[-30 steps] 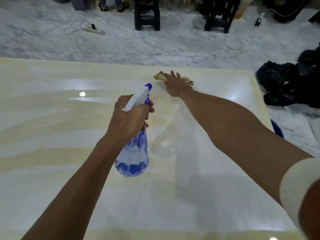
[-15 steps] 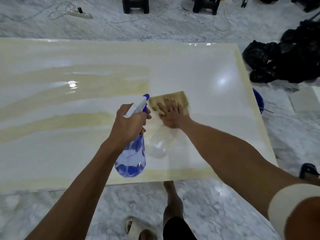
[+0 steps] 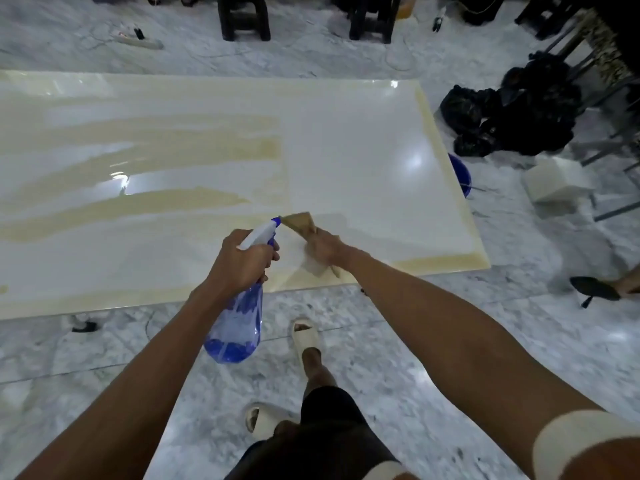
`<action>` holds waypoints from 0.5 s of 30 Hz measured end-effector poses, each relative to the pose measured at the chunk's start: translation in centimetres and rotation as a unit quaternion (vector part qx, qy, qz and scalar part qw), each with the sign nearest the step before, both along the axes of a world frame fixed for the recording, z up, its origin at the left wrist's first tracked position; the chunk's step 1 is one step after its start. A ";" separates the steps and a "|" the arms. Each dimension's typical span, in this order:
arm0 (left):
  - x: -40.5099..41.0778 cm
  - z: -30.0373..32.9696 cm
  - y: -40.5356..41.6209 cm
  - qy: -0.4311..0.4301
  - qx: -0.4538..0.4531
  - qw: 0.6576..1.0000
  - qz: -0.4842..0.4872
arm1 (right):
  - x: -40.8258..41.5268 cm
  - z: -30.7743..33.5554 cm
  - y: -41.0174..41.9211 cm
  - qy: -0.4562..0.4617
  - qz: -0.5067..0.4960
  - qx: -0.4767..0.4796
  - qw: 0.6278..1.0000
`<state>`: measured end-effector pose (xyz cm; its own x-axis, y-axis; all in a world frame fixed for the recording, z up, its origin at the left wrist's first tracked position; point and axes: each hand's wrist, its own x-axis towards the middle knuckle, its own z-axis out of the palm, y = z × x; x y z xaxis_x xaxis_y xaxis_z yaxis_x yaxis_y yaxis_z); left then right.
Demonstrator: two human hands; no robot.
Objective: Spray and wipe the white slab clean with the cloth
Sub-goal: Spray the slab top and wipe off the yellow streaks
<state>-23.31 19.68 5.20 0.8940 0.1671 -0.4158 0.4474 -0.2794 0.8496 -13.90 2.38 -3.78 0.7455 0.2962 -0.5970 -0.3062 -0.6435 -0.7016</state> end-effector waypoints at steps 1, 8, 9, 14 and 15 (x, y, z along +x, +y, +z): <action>0.2 0.4 0.0 -0.007 0.006 1.000 0.001 | 0.3 1.2 0.5 -0.013 -0.039 0.013 0.999; 0.7 5.2 0.7 -0.043 0.071 0.996 -0.035 | -0.3 6.6 2.8 0.083 -0.274 0.400 0.871; 0.6 6.0 0.9 -0.048 0.080 0.995 -0.040 | -0.5 7.2 3.2 0.097 -0.279 0.430 0.853; -1.1 8.3 2.2 -0.056 0.103 0.993 -0.031 | -2.0 8.0 4.5 0.151 -0.296 0.513 0.792; -1.5 8.6 2.4 -0.050 0.103 0.993 -0.018 | -2.3 8.2 4.8 0.153 -0.293 0.524 0.785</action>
<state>-24.77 22.13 13.78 0.9363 0.2063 -0.2843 0.3495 -0.4665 0.8125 -16.21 7.15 4.41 0.8062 0.4035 -0.4328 -0.5917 0.5520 -0.5876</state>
